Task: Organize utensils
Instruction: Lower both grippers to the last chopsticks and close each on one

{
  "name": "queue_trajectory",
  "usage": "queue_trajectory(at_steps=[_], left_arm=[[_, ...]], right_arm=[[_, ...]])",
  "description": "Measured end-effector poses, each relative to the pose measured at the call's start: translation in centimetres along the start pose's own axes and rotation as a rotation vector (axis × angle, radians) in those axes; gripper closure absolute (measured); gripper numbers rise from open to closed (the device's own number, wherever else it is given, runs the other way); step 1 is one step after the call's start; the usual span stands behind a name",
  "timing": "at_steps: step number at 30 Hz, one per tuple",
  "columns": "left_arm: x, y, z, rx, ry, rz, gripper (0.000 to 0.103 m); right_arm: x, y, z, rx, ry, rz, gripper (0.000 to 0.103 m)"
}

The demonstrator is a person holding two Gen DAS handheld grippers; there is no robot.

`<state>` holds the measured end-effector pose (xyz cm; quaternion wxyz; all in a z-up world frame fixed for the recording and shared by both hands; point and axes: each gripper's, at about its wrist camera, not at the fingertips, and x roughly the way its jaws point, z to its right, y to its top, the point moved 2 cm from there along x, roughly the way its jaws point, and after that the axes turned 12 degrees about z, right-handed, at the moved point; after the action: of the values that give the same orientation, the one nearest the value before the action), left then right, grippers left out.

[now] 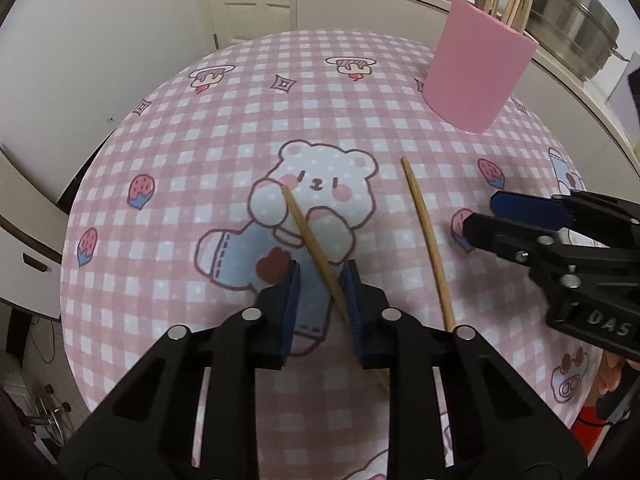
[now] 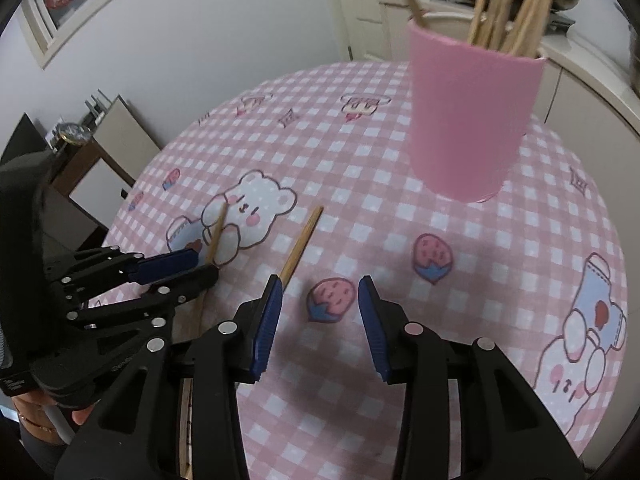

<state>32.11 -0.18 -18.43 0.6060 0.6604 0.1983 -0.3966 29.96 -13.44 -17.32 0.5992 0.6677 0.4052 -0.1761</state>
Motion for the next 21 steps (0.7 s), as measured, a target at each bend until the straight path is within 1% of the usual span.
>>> queue_trajectory(at_steps=[4, 6, 8, 10, 12, 14, 16, 17, 19, 21], left_arm=[[-0.1, -0.2, 0.0, -0.01, -0.009, -0.001, 0.082], [-0.1, -0.2, 0.0, -0.009, -0.006, 0.0, 0.083], [-0.1, -0.2, 0.0, -0.009, -0.004, 0.002, 0.084], [-0.1, -0.2, 0.0, -0.011, -0.003, 0.006, 0.084], [-0.1, -0.2, -0.1, -0.014, 0.0, 0.009, 0.087], [-0.1, -0.2, -0.1, -0.022, 0.004, 0.013, 0.089], [-0.2, -0.2, -0.2, -0.029, -0.001, 0.015, 0.091], [-0.2, -0.2, -0.2, -0.037, -0.009, 0.014, 0.093], [-0.7, -0.1, -0.2, -0.071, -0.058, 0.009, 0.095], [-1.4, 0.1, -0.1, -0.073, -0.053, 0.026, 0.096]], right_arm=[[1.1, 0.4, -0.9, 0.01, 0.017, -0.031, 0.066], [1.8, 0.7, -1.3, -0.003, -0.005, -0.048, 0.066], [2.6, 0.8, -1.6, -0.007, -0.009, -0.075, 0.075], [3.1, 0.9, -2.1, -0.055, -0.05, -0.079, 0.087], [3.5, 1.0, -2.5, -0.096, -0.072, -0.079, 0.093], [3.6, 1.0, -2.6, -0.107, -0.077, -0.077, 0.093], [3.6, 1.0, -2.5, -0.107, -0.068, -0.064, 0.097], [3.5, 1.1, -2.6, -0.106, -0.063, -0.059, 0.098], [3.0, 1.3, -2.5, -0.108, -0.053, -0.033, 0.099], [2.4, 1.6, -2.7, -0.104, -0.035, -0.014, 0.099]])
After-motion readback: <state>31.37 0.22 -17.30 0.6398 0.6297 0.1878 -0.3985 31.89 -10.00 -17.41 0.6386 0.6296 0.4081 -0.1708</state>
